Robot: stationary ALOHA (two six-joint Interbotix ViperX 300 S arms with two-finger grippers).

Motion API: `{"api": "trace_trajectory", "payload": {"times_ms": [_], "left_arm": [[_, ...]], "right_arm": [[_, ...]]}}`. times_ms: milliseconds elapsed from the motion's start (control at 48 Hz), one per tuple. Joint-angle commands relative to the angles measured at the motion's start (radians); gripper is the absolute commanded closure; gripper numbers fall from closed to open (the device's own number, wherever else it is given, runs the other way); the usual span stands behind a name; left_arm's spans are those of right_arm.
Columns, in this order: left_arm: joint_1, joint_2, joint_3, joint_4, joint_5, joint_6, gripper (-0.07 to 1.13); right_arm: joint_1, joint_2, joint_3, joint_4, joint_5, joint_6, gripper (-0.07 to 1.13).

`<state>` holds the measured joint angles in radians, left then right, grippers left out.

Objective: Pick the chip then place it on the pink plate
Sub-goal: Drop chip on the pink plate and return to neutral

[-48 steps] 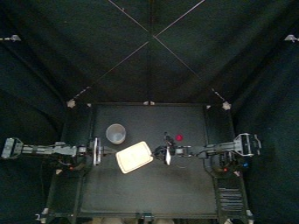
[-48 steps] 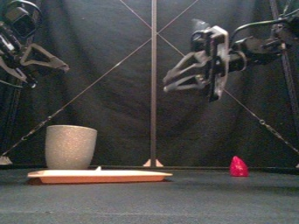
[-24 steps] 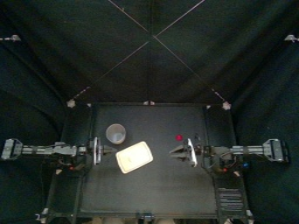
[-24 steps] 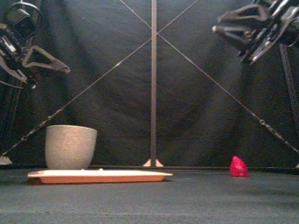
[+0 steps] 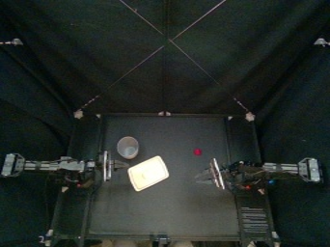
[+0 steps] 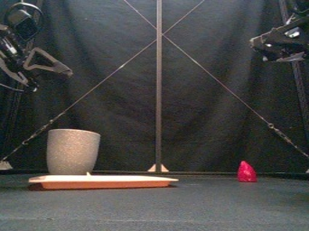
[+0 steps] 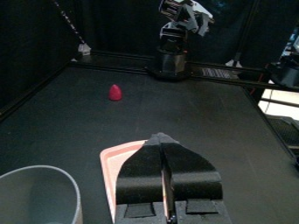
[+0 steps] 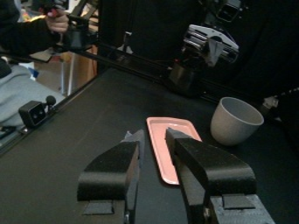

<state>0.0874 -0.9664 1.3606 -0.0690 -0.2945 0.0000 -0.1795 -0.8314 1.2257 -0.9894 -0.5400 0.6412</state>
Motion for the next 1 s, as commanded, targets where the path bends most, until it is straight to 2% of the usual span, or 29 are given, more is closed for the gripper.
{"api": "trace_trajectory", "payload": {"times_ms": [21, 208, 333, 1000], "left_arm": [[0.005, 0.002, -0.021, -0.002, -0.009, -0.002, 1.06], [0.005, 0.002, -0.021, -0.009, -0.009, -0.002, 1.06], [0.005, 0.003, -0.018, -0.012, -0.009, -0.002, 1.06], [0.005, 0.002, 0.014, -0.017, -0.015, -0.005, 1.06]], "right_arm": [[-0.008, 0.008, 0.000, 0.133, 0.006, 0.002, 0.36], [-0.011, 0.011, 0.028, 0.359, 0.049, -0.008, 0.36], [-0.012, 0.017, 0.037, 0.437, 0.109, -0.012, 0.36], [0.014, 0.052, 0.037, 0.445, 0.146, -0.009, 0.36]]}}
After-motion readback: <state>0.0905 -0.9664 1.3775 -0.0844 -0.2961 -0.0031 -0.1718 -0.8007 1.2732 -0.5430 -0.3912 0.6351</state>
